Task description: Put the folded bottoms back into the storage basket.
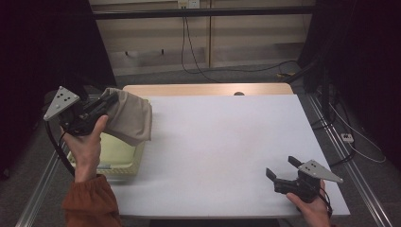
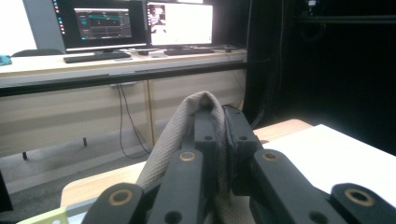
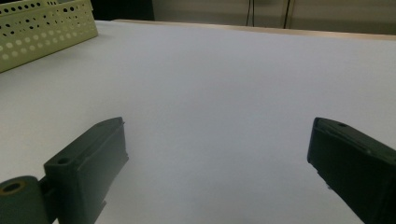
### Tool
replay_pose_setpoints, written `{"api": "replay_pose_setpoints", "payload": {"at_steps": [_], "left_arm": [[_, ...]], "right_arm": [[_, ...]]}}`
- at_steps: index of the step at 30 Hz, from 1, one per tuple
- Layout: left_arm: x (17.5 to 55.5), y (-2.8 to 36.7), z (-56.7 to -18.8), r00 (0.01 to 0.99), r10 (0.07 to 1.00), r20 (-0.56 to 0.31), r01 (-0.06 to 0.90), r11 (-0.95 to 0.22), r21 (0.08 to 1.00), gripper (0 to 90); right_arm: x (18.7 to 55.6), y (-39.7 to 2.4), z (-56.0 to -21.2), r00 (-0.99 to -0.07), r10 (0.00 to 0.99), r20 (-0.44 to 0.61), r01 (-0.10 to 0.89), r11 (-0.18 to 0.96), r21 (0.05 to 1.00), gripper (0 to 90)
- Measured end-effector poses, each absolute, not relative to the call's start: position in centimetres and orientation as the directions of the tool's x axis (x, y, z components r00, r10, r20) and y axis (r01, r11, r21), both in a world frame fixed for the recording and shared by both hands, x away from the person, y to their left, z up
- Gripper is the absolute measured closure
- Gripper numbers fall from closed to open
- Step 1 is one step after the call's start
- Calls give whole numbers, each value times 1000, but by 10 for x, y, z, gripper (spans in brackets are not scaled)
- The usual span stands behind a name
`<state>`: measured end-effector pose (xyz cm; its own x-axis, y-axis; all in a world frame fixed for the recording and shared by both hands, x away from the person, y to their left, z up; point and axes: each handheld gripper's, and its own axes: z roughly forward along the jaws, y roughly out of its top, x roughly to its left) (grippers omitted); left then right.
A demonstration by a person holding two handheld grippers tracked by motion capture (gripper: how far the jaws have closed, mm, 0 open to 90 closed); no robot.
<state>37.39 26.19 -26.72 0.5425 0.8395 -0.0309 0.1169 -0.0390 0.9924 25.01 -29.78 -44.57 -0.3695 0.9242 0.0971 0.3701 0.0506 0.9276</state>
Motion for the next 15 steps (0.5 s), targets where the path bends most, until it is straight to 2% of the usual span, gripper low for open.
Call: {"api": "replay_pose_setpoints", "payload": {"at_steps": [15], "left_arm": [[384, 297, -286, 495, 864, -92, 196, -8, 981, 855]], "right_arm": [[250, -297, -446, -374, 923, 94, 369, 55, 928, 44]]}}
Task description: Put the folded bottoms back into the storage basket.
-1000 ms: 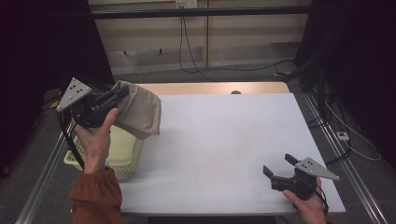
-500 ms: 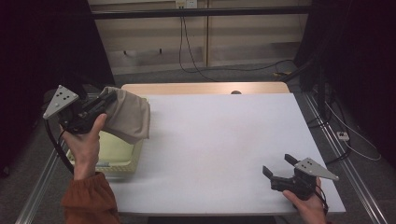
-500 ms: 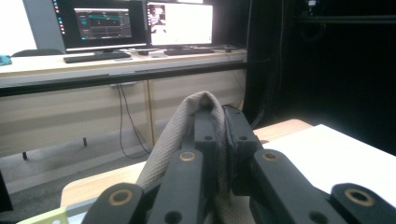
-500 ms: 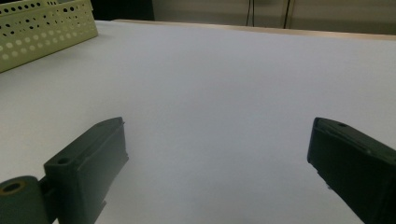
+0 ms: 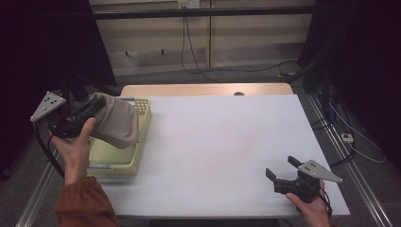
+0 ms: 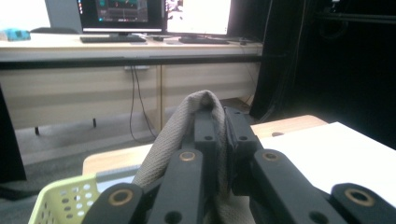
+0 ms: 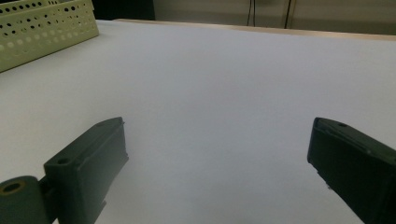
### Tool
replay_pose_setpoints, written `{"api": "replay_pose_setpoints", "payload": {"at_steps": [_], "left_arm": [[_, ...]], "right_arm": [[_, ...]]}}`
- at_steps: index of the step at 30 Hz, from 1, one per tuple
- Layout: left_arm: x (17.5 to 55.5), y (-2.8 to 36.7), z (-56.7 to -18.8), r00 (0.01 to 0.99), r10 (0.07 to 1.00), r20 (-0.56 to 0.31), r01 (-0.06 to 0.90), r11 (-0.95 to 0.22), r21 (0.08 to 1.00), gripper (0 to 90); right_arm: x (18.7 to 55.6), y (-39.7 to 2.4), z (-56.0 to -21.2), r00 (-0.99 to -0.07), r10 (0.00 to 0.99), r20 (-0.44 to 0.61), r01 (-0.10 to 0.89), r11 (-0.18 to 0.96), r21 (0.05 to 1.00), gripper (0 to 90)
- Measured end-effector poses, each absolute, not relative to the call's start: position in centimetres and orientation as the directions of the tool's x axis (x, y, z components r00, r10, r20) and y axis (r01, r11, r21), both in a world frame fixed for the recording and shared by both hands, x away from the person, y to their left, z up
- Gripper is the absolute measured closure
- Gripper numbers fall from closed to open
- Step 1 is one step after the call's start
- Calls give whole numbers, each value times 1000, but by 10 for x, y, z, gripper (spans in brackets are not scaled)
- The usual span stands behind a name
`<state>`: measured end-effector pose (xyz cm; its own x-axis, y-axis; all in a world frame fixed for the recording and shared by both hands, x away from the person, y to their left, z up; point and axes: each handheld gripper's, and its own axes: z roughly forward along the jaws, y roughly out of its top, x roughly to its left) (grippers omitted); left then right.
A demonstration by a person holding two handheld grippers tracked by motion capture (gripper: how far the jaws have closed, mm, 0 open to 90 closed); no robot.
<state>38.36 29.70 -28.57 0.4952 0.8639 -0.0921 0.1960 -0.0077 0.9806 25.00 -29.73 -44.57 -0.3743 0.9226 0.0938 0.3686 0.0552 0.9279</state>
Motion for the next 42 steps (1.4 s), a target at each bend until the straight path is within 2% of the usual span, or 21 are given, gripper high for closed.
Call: {"api": "replay_pose_setpoints", "payload": {"at_steps": [23, 39, 42], "left_arm": [[400, 325, -314, 504, 852, -143, 326, -34, 945, 854], [418, 317, -333, 526, 825, -206, 407, -32, 913, 853], [423, 322, -340, 506, 831, -229, 452, -29, 892, 852]], "right_arm": [[251, -297, -445, -375, 922, 95, 368, 54, 928, 44], [252, -296, -446, -378, 921, 93, 370, 58, 927, 44], [252, -296, -446, -377, 921, 94, 371, 58, 927, 44]]}}
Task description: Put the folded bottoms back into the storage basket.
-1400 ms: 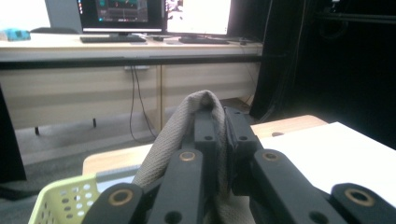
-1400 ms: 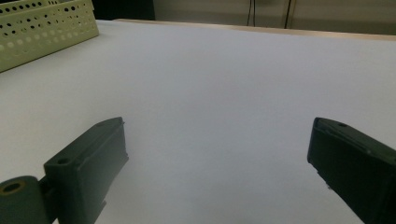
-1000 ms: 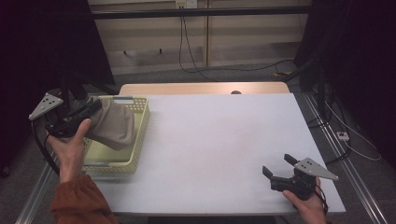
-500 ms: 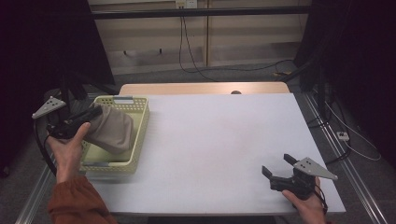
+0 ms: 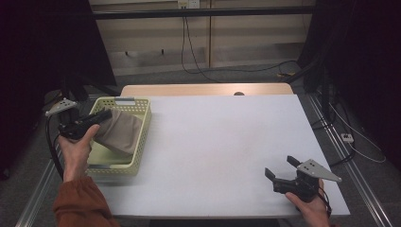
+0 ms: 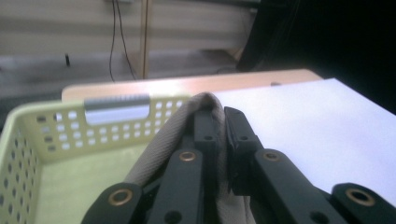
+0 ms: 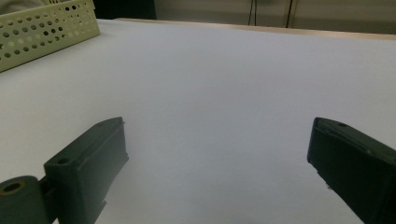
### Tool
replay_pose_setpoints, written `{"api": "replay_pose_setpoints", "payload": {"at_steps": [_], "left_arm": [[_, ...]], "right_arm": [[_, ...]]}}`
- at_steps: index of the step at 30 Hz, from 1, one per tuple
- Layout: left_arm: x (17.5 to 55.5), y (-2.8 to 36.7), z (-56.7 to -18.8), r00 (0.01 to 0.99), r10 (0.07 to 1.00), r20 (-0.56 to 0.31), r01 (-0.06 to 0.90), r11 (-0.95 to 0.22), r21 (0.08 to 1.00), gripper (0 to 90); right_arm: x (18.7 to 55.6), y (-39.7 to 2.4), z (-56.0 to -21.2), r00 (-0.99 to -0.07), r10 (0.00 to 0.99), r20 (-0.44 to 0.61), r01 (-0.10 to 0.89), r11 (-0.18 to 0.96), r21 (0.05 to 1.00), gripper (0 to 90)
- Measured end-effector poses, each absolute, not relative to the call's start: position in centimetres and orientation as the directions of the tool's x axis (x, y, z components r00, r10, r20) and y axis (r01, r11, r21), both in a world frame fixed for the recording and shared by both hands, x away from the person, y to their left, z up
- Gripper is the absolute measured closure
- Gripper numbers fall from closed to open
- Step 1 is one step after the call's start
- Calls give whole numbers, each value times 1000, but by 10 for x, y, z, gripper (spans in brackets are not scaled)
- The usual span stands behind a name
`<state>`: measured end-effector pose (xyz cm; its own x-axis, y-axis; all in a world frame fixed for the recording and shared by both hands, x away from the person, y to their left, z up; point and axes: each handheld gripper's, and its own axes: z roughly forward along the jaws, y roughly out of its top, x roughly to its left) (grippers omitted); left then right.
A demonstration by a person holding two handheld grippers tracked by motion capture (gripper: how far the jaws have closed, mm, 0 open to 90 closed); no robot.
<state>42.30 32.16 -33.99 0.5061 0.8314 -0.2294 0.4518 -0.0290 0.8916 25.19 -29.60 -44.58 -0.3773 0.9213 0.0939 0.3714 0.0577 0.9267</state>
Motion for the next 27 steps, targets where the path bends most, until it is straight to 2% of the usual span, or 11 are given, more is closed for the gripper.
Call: {"api": "replay_pose_setpoints", "payload": {"at_steps": [5, 9, 22, 24, 27], "left_arm": [[429, 333, -351, 450, 858, -248, 519, -25, 854, 852], [430, 339, -355, 402, 893, -204, 570, -69, 819, 851], [440, 347, -376, 270, 955, -122, 640, -83, 764, 849], [443, 347, -380, 268, 958, -106, 652, -99, 752, 848], [446, 343, -383, 290, 947, -135, 663, -97, 743, 848]], "right_arm": [[252, -296, -446, -377, 921, 96, 374, 57, 926, 44], [252, -296, -446, -378, 921, 97, 377, 58, 924, 44], [252, -296, -446, -377, 921, 98, 377, 56, 924, 44], [252, -296, -446, -378, 921, 99, 378, 56, 924, 44], [252, -296, -446, -377, 921, 99, 379, 56, 924, 44]]}}
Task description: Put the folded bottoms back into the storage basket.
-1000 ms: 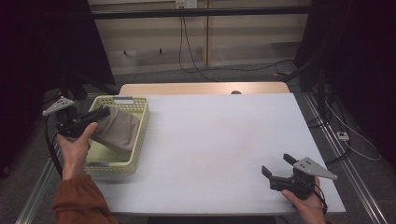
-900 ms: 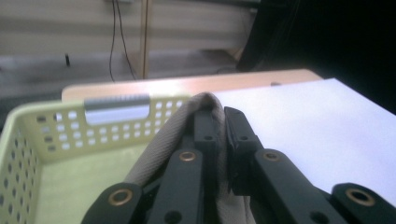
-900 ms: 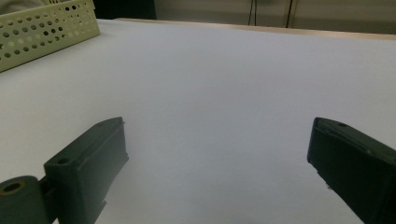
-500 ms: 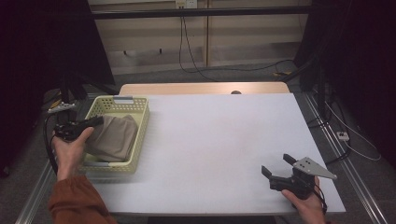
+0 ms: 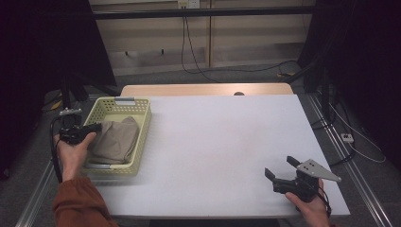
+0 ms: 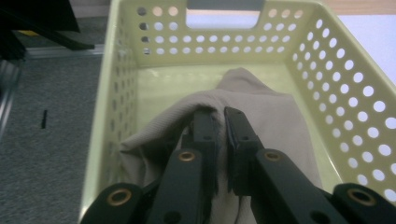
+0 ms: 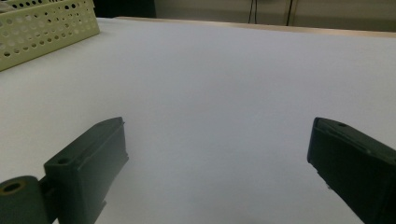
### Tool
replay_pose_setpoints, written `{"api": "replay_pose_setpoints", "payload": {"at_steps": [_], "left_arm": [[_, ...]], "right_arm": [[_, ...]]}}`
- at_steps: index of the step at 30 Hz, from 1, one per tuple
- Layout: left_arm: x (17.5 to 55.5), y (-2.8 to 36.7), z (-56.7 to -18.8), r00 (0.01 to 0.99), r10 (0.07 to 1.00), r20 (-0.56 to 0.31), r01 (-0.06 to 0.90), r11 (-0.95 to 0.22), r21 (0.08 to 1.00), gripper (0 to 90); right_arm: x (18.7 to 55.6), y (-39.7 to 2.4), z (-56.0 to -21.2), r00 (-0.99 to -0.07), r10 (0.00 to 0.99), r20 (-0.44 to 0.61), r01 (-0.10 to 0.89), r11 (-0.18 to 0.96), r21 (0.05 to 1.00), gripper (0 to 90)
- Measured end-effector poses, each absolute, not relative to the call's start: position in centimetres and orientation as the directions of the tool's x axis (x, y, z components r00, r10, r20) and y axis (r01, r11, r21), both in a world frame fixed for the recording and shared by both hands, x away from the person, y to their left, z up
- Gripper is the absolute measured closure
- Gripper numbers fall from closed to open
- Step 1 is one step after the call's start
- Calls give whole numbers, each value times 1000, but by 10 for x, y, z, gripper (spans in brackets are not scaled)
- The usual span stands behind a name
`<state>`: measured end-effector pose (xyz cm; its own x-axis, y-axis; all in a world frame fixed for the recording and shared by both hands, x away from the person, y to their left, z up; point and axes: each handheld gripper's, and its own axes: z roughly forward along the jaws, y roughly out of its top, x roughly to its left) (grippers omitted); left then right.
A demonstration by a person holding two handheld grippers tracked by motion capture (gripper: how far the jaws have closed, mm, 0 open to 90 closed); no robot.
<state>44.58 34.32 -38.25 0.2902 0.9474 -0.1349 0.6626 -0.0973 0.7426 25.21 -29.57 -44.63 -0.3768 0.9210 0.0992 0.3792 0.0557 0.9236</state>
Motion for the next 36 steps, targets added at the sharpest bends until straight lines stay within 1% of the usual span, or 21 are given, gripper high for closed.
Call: {"api": "replay_pose_setpoints", "payload": {"at_steps": [6, 11, 14, 18, 19, 21, 26, 28, 31, 36], "left_arm": [[452, 330, -387, 336, 932, -136, 669, -134, 731, 847], [454, 324, -388, 344, 925, -163, 663, -116, 740, 847], [457, 319, -389, 349, 926, -145, 666, -136, 734, 847], [461, 316, -388, 366, 911, -191, 657, -108, 746, 847], [463, 315, -387, 376, 909, -180, 651, -120, 750, 847], [467, 312, -386, 355, 928, -111, 661, -165, 732, 847], [481, 316, -389, 297, 955, 8, 727, -231, 646, 847], [484, 317, -391, 292, 956, 31, 751, -249, 612, 847], [488, 320, -398, 272, 961, 47, 766, -246, 594, 847], [492, 325, -414, 243, 966, 86, 816, -251, 521, 847]], "right_arm": [[252, -295, -446, -380, 920, 93, 377, 62, 924, 44], [253, -295, -447, -378, 921, 97, 380, 58, 923, 44], [254, -295, -447, -378, 921, 95, 385, 63, 921, 44], [254, -295, -447, -376, 922, 94, 384, 63, 921, 44], [254, -295, -447, -376, 922, 95, 384, 62, 921, 44], [254, -295, -447, -374, 923, 95, 386, 61, 920, 44], [253, -296, -447, -370, 924, 97, 383, 57, 922, 44], [254, -296, -447, -371, 923, 98, 384, 57, 922, 44], [253, -296, -447, -374, 923, 94, 383, 62, 922, 44], [253, -296, -447, -371, 924, 97, 381, 56, 923, 45]]}}
